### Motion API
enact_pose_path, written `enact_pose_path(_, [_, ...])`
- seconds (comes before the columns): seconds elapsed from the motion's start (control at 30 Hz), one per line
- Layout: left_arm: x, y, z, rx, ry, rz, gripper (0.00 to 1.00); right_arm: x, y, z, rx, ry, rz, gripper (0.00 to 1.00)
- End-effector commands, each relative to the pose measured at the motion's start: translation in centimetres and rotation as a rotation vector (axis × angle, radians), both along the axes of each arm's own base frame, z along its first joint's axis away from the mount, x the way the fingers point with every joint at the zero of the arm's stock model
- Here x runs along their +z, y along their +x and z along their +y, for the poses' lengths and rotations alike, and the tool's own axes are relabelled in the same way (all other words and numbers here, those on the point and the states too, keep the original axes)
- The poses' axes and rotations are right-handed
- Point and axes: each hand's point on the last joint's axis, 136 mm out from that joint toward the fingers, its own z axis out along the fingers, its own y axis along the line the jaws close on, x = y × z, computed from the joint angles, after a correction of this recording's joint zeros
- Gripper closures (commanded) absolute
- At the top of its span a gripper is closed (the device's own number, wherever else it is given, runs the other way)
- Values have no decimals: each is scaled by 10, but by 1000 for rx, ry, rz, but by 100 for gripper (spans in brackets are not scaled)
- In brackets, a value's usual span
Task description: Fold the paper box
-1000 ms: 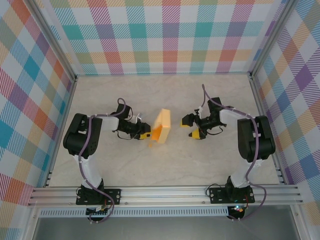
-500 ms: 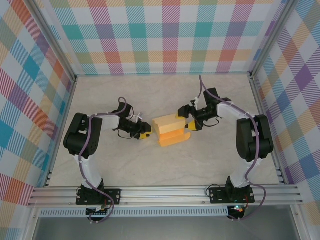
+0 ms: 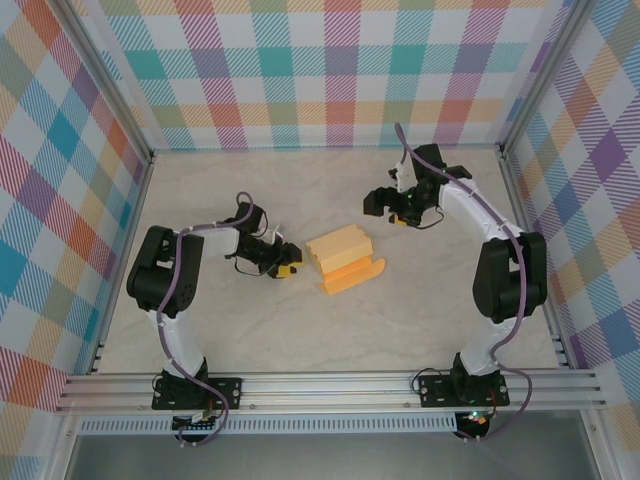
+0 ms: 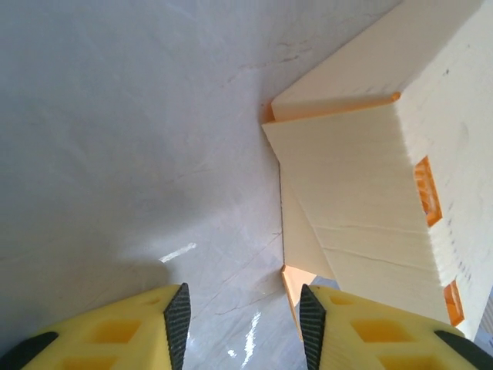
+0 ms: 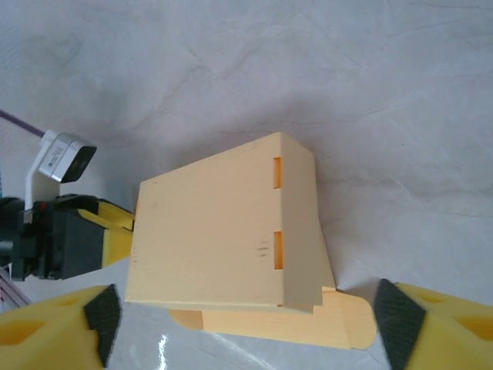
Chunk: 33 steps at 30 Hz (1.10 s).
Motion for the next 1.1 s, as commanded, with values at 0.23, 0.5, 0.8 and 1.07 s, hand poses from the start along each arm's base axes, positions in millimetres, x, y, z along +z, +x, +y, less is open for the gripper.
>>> enact_pose_path(0.23, [45, 32, 18, 36, 151, -182, 50, -51, -22, 18, 43, -19, 187, 30])
enact_pose_path(0.5, [51, 44, -11, -115, 309, -305, 46, -51, -34, 17, -84, 112, 295, 29])
enact_pose_path(0.8, [29, 29, -34, -273, 401, -314, 46, -64, -42, 1, -121, 95, 335, 36])
enact_pose_path(1.07, [9, 2, -37, -394, 492, -312, 46, -59, -73, -27, -340, 151, 357, 25])
